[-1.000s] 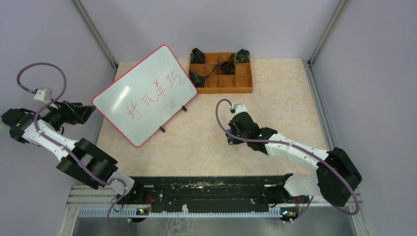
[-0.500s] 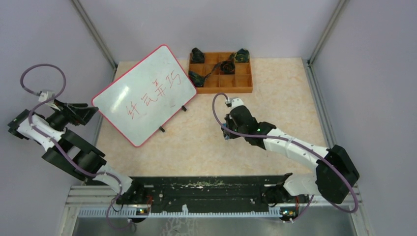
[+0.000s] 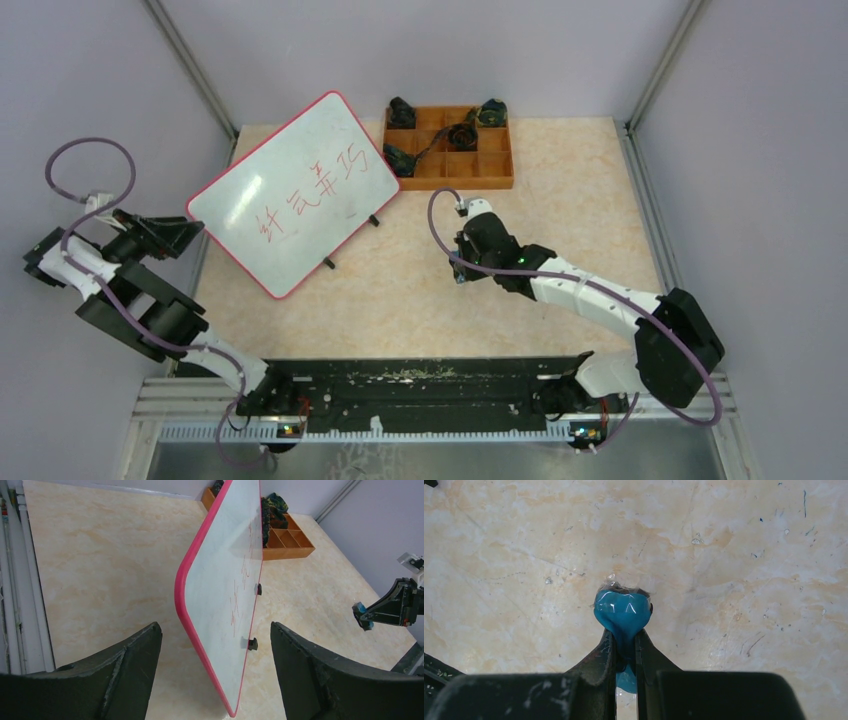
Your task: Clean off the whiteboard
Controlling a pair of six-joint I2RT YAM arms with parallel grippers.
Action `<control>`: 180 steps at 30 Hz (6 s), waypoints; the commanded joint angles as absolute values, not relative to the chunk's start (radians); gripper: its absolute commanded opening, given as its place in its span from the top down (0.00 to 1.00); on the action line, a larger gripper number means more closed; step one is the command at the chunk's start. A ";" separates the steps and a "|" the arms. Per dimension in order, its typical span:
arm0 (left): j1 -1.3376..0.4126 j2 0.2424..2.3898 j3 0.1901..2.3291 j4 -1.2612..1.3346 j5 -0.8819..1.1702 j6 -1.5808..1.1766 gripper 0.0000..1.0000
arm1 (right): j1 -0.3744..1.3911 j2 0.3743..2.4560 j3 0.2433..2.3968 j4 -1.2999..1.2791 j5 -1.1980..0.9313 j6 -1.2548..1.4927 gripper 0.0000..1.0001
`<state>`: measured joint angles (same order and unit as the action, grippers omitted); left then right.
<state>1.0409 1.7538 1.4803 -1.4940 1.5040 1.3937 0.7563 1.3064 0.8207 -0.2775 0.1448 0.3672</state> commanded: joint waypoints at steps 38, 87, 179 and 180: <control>0.933 2.020 1.633 -1.412 1.513 1.307 0.33 | 0.753 1.226 0.695 -0.068 0.075 0.422 1.00; 0.922 1.925 1.609 -1.413 1.538 1.397 1.00 | 0.623 1.436 0.969 -0.128 0.011 0.348 1.00; 0.922 1.840 1.445 -1.413 1.450 1.467 1.00 | 0.729 2.470 2.257 0.098 -0.095 -0.011 1.00; 0.921 1.841 1.446 -1.413 1.449 1.466 1.00 | 0.719 2.470 2.260 0.098 -0.092 -0.010 1.00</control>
